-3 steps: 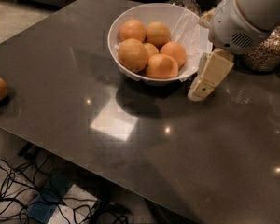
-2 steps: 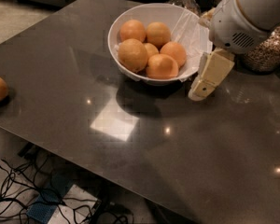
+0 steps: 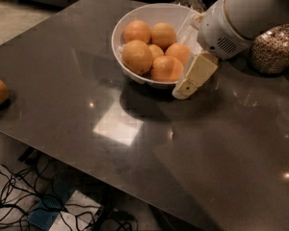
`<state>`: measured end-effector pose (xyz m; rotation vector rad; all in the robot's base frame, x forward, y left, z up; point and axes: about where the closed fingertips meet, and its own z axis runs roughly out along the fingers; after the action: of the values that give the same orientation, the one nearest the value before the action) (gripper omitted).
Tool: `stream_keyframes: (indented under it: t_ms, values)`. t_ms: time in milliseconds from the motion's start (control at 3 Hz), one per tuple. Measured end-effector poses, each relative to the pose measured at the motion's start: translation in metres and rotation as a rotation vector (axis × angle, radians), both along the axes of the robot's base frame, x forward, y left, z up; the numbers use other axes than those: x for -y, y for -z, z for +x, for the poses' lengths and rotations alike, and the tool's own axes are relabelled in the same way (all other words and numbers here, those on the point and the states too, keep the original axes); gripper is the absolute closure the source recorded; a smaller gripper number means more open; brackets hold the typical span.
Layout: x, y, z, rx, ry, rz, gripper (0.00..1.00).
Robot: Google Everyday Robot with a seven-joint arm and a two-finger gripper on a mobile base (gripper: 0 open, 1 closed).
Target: Pick orange from white bowl
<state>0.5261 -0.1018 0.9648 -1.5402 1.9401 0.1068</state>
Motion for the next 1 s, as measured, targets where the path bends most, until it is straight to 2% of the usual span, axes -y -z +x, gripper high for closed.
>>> stream_keyframes:
  t_ms: [333, 667, 1000]
  values:
    - [-0.021, -0.004, 0.023, 0.026, 0.076, 0.072, 0.0]
    - [-0.042, -0.011, 0.04, 0.022, 0.148, 0.145, 0.0]
    - [-0.043, -0.012, 0.04, 0.023, 0.145, 0.146, 0.0]
